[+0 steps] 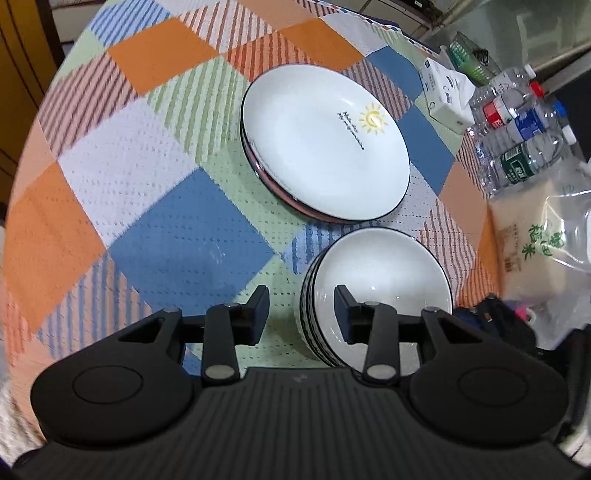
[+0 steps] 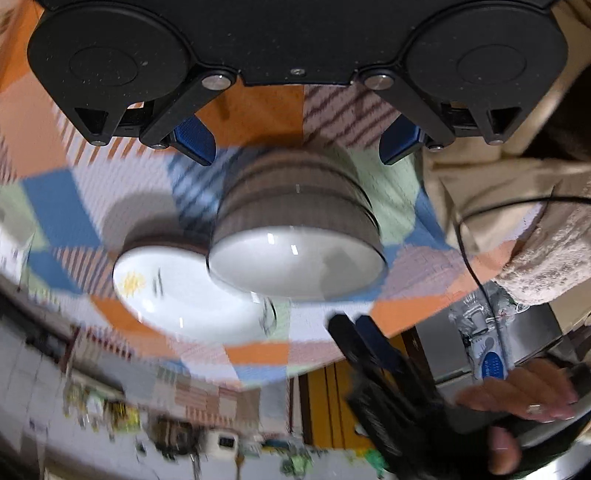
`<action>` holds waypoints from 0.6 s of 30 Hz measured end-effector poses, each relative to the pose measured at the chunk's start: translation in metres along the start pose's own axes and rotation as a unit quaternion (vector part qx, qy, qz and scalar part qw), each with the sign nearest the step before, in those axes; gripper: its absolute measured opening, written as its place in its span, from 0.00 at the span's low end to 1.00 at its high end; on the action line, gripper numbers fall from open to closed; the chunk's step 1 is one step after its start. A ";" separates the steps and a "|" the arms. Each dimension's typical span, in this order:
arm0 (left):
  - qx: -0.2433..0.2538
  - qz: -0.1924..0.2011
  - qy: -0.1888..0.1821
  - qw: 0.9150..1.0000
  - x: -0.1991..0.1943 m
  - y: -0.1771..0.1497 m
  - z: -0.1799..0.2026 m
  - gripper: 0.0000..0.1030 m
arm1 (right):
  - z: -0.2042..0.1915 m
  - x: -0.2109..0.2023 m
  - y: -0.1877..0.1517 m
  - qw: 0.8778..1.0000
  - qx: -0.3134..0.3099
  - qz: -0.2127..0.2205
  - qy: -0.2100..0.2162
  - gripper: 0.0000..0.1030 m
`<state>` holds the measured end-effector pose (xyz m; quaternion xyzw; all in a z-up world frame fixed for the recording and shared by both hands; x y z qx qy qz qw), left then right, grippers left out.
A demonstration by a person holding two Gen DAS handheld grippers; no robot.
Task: Organize plates and bowls
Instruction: 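Grasp the rim of the three-bowl stack with both grippers and lift it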
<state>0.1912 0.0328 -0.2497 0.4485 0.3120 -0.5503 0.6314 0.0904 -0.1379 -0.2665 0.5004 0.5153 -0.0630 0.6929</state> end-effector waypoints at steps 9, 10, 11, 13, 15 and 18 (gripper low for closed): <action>-0.006 -0.036 -0.012 0.999 0.032 -0.021 -0.006 0.44 | 0.000 0.049 -0.012 1.000 -0.003 -0.009 0.003 0.95; -0.006 -0.038 -0.014 0.999 0.035 -0.022 -0.006 0.44 | -0.001 0.052 -0.011 1.000 -0.006 -0.006 0.006 0.94; -0.007 -0.039 -0.015 0.999 0.037 -0.024 -0.005 0.44 | -0.003 0.056 -0.010 1.000 -0.008 0.000 0.011 0.94; -0.010 -0.040 -0.017 0.999 0.042 -0.027 -0.004 0.44 | -0.001 0.061 -0.007 0.999 0.006 0.018 0.031 0.93; -0.014 -0.042 -0.024 0.999 0.048 -0.031 -0.002 0.44 | 0.004 0.065 -0.004 0.998 0.038 0.036 0.042 0.93; -0.022 -0.043 -0.036 0.998 0.055 -0.033 -0.001 0.43 | 0.007 0.072 -0.001 0.996 0.053 0.055 0.041 0.94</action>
Point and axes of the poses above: each gripper's, at about its wrist camera, not at the fingertips, and x roughly the way its jaws point, z to its right, y to its top, the point moved 6 cm from there along x, roughly the way its jaws point, and after that the axes turned 4 degrees about -x, right-handed, at the moved point
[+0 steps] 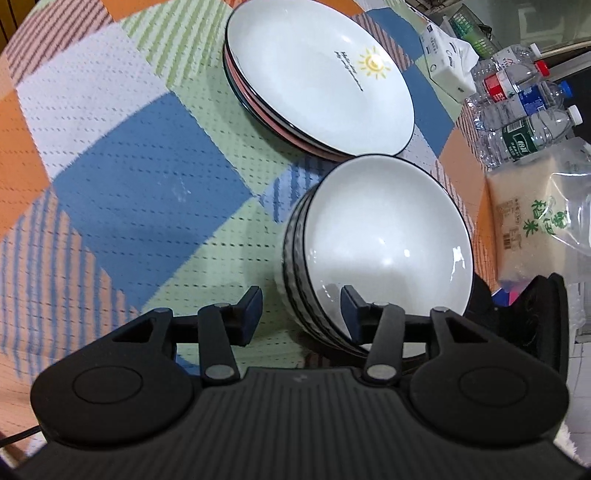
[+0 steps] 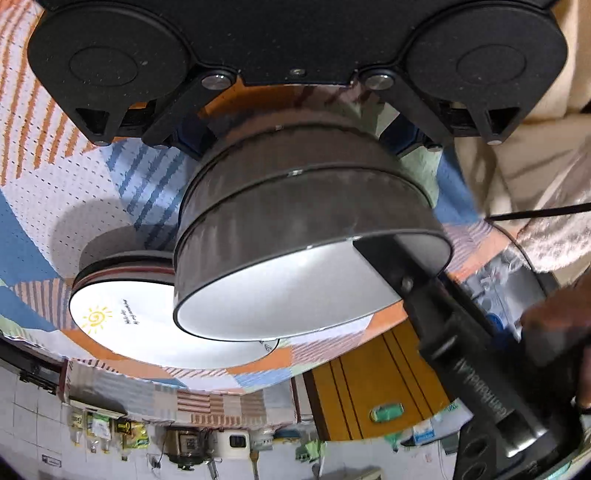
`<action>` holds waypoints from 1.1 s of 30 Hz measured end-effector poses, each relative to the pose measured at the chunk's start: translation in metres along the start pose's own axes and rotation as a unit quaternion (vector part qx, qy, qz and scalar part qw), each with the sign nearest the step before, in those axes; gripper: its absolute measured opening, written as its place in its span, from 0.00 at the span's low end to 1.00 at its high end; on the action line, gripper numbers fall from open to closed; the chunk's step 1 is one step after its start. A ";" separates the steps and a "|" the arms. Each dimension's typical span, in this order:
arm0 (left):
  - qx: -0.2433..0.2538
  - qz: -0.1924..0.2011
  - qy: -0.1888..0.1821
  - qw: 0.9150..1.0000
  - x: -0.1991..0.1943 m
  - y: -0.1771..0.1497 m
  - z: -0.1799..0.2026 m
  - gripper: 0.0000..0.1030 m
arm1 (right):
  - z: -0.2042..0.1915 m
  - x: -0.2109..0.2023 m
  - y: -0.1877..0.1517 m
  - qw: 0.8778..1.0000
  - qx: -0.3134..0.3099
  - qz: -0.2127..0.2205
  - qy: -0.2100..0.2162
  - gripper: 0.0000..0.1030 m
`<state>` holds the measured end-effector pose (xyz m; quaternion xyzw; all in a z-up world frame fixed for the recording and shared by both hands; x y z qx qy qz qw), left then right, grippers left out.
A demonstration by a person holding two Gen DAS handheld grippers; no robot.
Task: Organize plates and bowls
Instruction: 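Grasp the rim of the three-bowl stack with both grippers and lift it, then carry the bowl stack onto the sun plate with both grippers and release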
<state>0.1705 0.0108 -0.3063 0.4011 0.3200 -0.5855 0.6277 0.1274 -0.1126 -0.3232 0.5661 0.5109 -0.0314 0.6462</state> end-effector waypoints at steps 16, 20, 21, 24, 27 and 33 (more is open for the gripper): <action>0.006 0.025 0.004 1.000 -0.004 -0.002 0.012 0.40 | -0.012 -0.008 -0.011 0.998 0.005 0.050 -0.039 0.94; 0.015 0.030 0.003 0.999 -0.022 0.002 0.020 0.40 | -0.016 -0.019 -0.003 0.997 0.003 0.064 -0.045 0.94; 0.020 0.033 0.004 0.999 -0.027 0.004 0.023 0.40 | -0.017 -0.022 0.000 0.997 0.002 0.066 -0.046 0.94; 0.034 0.043 0.008 0.998 -0.043 0.014 0.031 0.40 | -0.017 -0.030 0.013 0.996 -0.001 0.074 -0.053 0.94; 0.046 0.051 0.008 0.998 -0.060 0.027 0.039 0.40 | -0.014 -0.036 0.029 0.995 -0.002 0.083 -0.058 0.94; 0.059 0.074 0.021 0.995 -0.078 0.062 0.053 0.40 | -0.002 -0.038 0.063 0.992 -0.012 0.108 -0.071 0.94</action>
Point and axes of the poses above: each gripper's, at about its wrist camera, not at the fingertips, and x roughly the way its jaws point, z to its right, y to its top, the point moved 6 cm from there along x, roughly the way its jaws point, and after that the axes turned 4 degrees about -x, right-handed, at the moved point
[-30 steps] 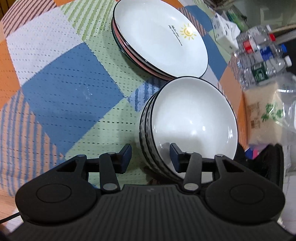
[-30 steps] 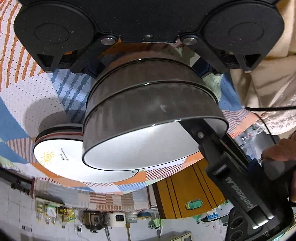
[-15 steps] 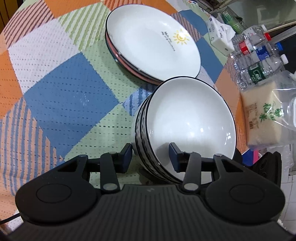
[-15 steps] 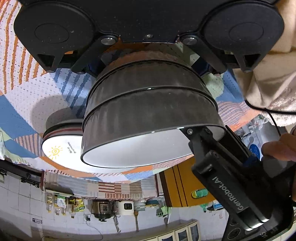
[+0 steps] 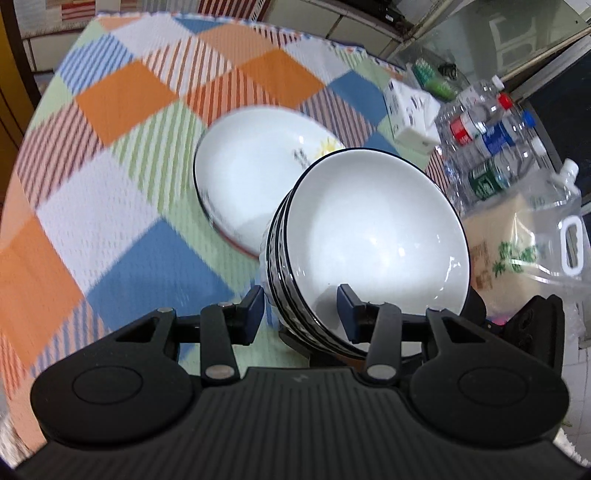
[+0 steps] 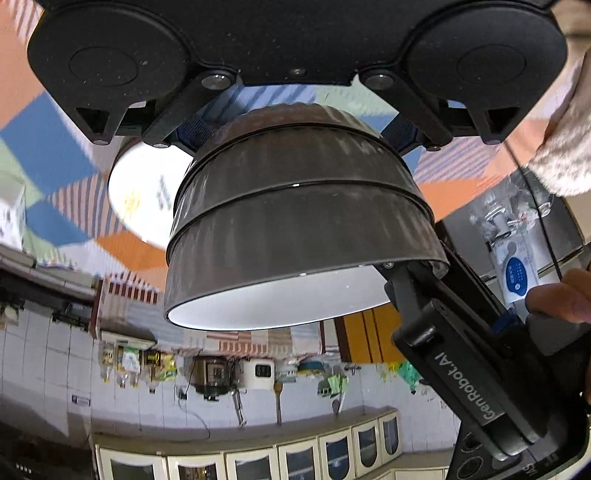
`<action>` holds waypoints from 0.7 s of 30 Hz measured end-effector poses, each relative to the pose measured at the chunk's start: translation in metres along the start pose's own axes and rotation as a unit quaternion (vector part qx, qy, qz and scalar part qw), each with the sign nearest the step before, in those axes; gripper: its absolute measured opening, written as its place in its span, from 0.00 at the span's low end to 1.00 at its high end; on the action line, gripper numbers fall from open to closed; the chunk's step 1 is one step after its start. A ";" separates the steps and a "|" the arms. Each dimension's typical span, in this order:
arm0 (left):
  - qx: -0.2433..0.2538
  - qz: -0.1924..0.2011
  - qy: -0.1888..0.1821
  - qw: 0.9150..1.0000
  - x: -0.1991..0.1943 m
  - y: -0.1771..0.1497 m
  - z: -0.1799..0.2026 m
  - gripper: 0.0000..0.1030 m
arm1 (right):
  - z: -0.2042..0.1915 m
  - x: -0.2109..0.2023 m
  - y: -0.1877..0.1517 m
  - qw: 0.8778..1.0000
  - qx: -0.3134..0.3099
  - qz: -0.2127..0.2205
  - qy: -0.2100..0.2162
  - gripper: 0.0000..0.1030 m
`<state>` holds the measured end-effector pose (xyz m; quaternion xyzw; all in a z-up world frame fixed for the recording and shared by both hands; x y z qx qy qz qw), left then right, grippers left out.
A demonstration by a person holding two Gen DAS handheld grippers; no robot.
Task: Organize plates and bowls
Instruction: 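Carry the bowl stack onto the sun plate with both grippers and release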
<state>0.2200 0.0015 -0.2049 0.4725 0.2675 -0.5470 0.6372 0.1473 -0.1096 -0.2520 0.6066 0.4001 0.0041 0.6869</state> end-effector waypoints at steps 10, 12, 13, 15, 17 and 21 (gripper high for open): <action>0.013 0.006 0.018 1.000 0.029 0.054 0.002 0.40 | 0.036 0.041 0.027 0.999 0.001 -0.012 -0.031 0.94; 0.019 0.001 0.022 1.000 0.041 0.061 0.000 0.40 | 0.043 0.050 0.025 0.999 0.005 -0.022 -0.038 0.94; 0.022 -0.002 0.024 0.999 0.047 0.064 0.000 0.40 | 0.046 0.055 0.025 0.999 0.005 -0.026 -0.040 0.94; 0.016 -0.008 0.024 1.000 0.057 0.070 -0.004 0.40 | 0.053 0.065 0.021 0.998 0.009 -0.035 -0.044 0.94; 0.008 -0.011 0.025 1.000 0.064 0.075 -0.008 0.40 | 0.058 0.072 0.018 0.998 0.017 -0.037 -0.042 0.94; 0.014 -0.013 0.038 0.999 0.077 0.082 -0.010 0.40 | 0.066 0.085 0.015 0.998 0.031 -0.041 -0.041 0.94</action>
Point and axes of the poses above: each gripper's, at about its wrist camera, not at the fingertips, and x roughly the way its jaws point, z to its right, y to its top, the point moved 6 cm from there along x, roughly the way its jaws point, and after that the axes turned 4 degrees about -x, right-handed, at the moved point
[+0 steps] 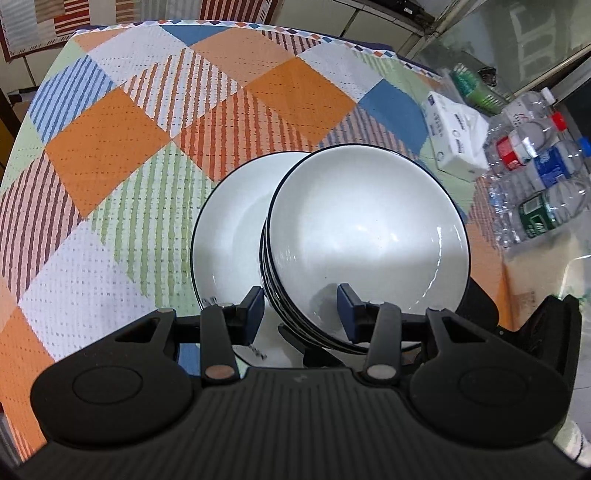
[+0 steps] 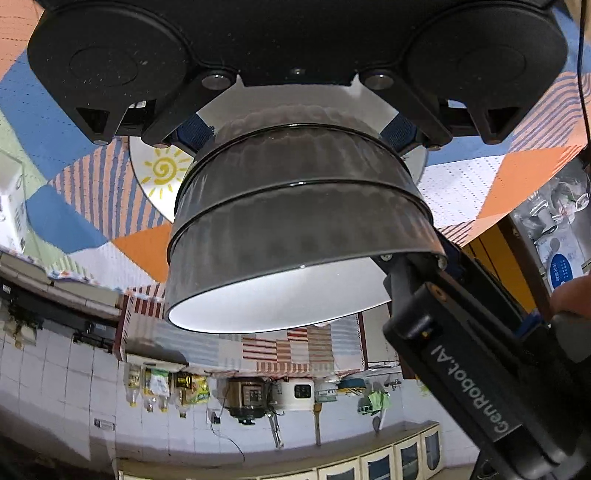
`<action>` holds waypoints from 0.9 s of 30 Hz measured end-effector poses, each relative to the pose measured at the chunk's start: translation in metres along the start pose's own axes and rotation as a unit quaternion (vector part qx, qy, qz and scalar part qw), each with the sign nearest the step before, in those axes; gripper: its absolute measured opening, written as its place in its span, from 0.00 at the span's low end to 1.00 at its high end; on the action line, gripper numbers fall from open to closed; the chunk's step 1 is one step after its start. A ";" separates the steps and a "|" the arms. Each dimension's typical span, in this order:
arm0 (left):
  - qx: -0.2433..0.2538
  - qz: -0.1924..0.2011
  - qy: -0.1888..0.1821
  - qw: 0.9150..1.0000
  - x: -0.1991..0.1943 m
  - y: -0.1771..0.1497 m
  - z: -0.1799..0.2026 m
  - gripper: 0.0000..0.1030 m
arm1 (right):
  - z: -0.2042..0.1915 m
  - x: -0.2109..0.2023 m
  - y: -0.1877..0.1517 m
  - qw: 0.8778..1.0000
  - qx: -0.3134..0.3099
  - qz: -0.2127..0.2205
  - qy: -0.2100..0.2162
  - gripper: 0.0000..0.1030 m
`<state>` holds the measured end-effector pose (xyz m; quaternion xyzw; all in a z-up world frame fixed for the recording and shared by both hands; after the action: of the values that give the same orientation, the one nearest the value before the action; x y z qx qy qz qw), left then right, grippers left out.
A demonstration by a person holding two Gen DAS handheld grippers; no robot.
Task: Organize plates and bowls
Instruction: 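Carry the bowl stack onto the sun plate with both grippers and release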
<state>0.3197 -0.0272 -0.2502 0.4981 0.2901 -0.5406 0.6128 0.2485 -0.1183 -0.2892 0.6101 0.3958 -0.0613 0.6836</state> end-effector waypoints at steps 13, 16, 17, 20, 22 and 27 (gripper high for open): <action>-0.028 0.010 -0.006 1.000 0.010 0.005 -0.007 0.40 | 0.001 0.012 -0.003 1.000 0.004 -0.015 -0.017 0.93; -0.022 0.027 -0.009 0.999 0.009 0.002 -0.007 0.40 | -0.003 0.013 -0.004 0.999 -0.016 -0.032 -0.032 0.93; -0.007 0.036 -0.003 0.999 0.008 0.001 -0.005 0.40 | -0.005 0.012 -0.005 0.998 -0.021 -0.034 -0.042 0.94; 0.036 0.072 0.026 0.996 -0.002 -0.001 0.002 0.42 | -0.005 0.002 -0.016 0.998 -0.017 -0.033 -0.058 0.95; 0.043 0.089 0.034 0.995 -0.012 0.000 0.004 0.43 | -0.005 -0.009 -0.024 0.998 -0.009 -0.026 -0.055 0.95; 0.055 0.138 0.034 0.988 -0.049 -0.005 0.010 0.44 | -0.011 -0.053 -0.028 0.998 -0.026 0.014 -0.055 0.96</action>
<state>0.3006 -0.0183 -0.2048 0.5845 0.2084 -0.4488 0.6430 0.1919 -0.1371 -0.2776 0.5938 0.3504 -0.0745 0.7204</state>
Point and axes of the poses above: each gripper's, at about its wrist camera, not at the fingertips, and x roughly the way its jaws point, z to its right, y to its top, the point moved 6 cm from there along x, roughly the way its jaws point, and after that the axes turned 4 degrees about -x, right-handed, at the moved point
